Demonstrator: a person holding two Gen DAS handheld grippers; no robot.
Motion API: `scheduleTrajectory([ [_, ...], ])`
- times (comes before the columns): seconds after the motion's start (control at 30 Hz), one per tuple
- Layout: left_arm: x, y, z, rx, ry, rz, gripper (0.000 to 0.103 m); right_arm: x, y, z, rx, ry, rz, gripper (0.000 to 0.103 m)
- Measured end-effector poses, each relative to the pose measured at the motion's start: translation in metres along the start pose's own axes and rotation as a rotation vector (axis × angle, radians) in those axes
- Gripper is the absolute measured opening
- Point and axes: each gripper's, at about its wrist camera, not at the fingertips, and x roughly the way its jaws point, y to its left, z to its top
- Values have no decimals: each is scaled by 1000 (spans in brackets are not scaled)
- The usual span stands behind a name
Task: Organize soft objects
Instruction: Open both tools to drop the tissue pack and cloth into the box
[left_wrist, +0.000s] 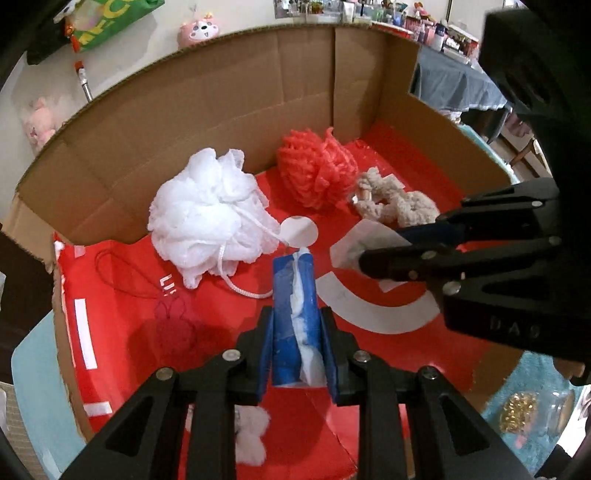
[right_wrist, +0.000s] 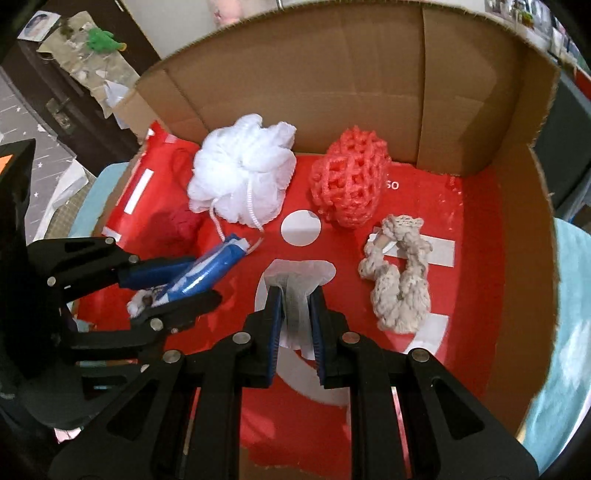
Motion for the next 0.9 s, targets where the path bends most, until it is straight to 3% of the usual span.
scheduleTrajectory([
  [0.27, 20, 10, 3, -32, 28, 3, 26, 9, -4, 5, 27, 33, 1, 15],
  [0.53, 25, 17, 3, -42, 7, -11, 27, 15, -8, 6, 44, 56, -1, 16],
  [0.9, 16, 20, -8, -36, -19, -20, 43, 24, -3, 11, 63, 60, -11, 18],
])
